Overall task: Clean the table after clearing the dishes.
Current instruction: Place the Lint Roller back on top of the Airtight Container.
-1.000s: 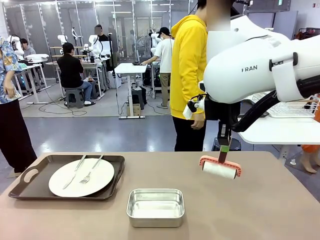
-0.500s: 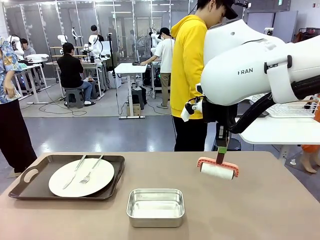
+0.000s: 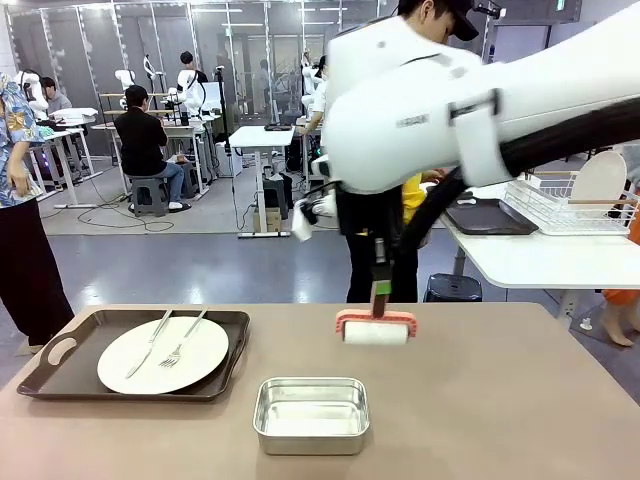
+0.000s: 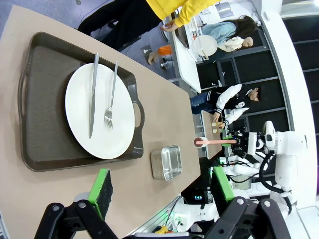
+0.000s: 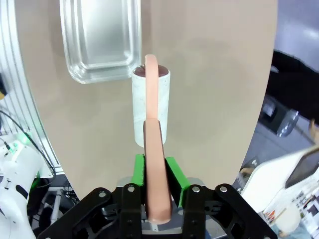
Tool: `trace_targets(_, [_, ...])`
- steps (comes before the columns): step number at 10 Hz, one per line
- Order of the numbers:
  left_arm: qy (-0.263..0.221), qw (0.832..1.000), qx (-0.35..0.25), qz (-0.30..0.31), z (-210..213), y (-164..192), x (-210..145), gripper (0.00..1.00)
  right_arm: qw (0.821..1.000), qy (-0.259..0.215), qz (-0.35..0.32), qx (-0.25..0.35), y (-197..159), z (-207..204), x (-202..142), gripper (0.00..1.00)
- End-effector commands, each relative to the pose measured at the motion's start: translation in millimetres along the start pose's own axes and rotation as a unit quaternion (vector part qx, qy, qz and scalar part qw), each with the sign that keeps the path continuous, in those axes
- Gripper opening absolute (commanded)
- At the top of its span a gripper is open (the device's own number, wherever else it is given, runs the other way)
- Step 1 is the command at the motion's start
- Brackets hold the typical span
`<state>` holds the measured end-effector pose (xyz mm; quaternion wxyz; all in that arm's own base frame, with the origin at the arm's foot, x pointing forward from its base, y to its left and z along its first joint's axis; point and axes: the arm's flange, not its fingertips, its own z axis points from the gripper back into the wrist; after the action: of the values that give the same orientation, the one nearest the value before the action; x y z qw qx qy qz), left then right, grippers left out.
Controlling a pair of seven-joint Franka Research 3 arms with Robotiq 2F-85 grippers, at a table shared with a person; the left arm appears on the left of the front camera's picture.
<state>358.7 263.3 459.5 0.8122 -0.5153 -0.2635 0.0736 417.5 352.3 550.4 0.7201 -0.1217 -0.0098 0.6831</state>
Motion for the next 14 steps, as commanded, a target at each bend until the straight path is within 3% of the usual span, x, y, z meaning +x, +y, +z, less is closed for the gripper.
trace_targets(1, [-0.001, 1.000, -0.008, -0.007, 4, -1, 0, 1.00, 0.998, 0.026, 0.055, 0.013, -11, -6, 45, 0.23])
trace_targets(4, [-0.001, 1.000, -0.008, -0.007, 4, -1, 0, 1.00, 0.998, 0.000, 0.060, -0.012, -2, -29, 79, 0.23])
trace_targets(8, [-0.001, 1.000, -0.008, -0.007, 4, -1, 0, 1.00, 0.996, 0.006, 0.044, 0.074, 8, -40, 97, 0.23])
trace_targets(14, [-0.001, 1.000, -0.008, -0.007, 4, -1, 0, 1.00, 0.996, -0.008, 0.011, 0.093, 7, -71, 112, 0.23])
